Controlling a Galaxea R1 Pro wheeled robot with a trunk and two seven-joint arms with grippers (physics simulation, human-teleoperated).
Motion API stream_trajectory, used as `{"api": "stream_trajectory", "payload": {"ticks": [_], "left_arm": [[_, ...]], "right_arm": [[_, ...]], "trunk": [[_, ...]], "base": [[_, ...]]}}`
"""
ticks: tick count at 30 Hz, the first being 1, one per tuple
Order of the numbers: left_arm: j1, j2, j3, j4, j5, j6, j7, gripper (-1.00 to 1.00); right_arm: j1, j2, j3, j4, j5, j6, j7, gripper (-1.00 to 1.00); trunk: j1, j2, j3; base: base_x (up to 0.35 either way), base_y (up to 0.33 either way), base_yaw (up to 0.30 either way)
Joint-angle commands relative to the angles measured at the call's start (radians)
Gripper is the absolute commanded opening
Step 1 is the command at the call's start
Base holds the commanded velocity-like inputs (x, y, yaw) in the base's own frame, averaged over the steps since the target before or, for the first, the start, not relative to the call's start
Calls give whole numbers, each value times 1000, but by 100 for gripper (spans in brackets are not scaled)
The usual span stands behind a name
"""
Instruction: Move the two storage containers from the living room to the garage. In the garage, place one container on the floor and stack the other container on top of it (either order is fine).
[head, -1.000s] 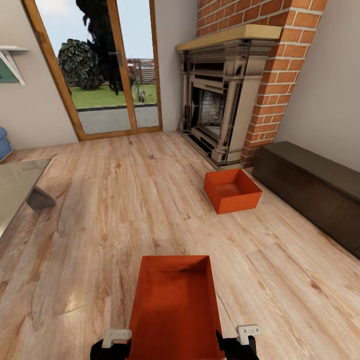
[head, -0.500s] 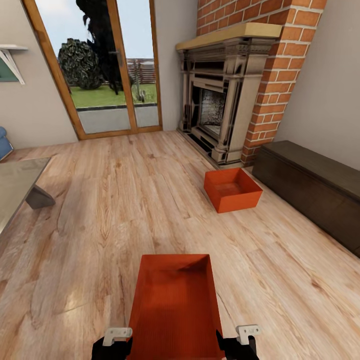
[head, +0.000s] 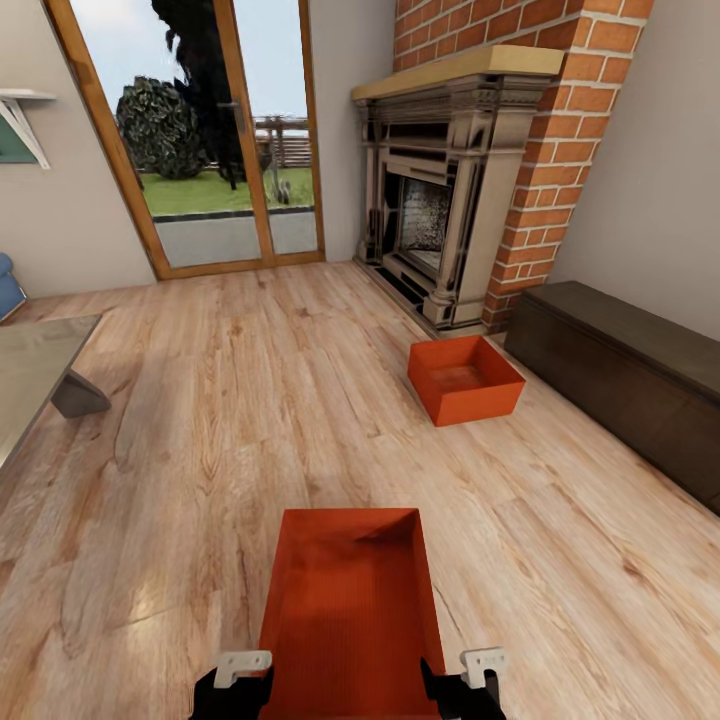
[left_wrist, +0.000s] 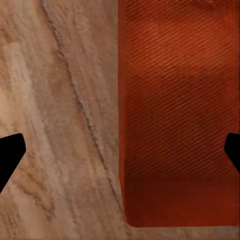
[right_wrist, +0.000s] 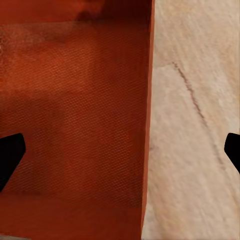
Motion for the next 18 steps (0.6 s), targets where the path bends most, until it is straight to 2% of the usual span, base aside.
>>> {"api": "stream_trajectory", "payload": {"ticks": [1, 4, 9, 18], "left_arm": [[0, -5, -7, -4, 8, 6, 4, 100], [0, -20, -9, -4, 14, -6, 3, 100], [0, -16, -9, -4, 16, -33, 3, 100], [0, -16, -9, -3, 17, -35, 3, 100]], "right_arm": [[-1, 2, -5, 1, -11, -3, 3, 100], [-2, 3, -14, 1, -5, -3, 3, 100], [-2, 3, -15, 1, -2, -5, 1, 100], [-2, 3, -18, 1, 0, -6, 10, 100]], "trunk": [[0, 0, -1], [0, 0, -1], [0, 0, -1], [0, 0, -1]], "base": [[0, 0, 0], [0, 0, 0], [0, 0, 0], [0, 0, 0]]}}
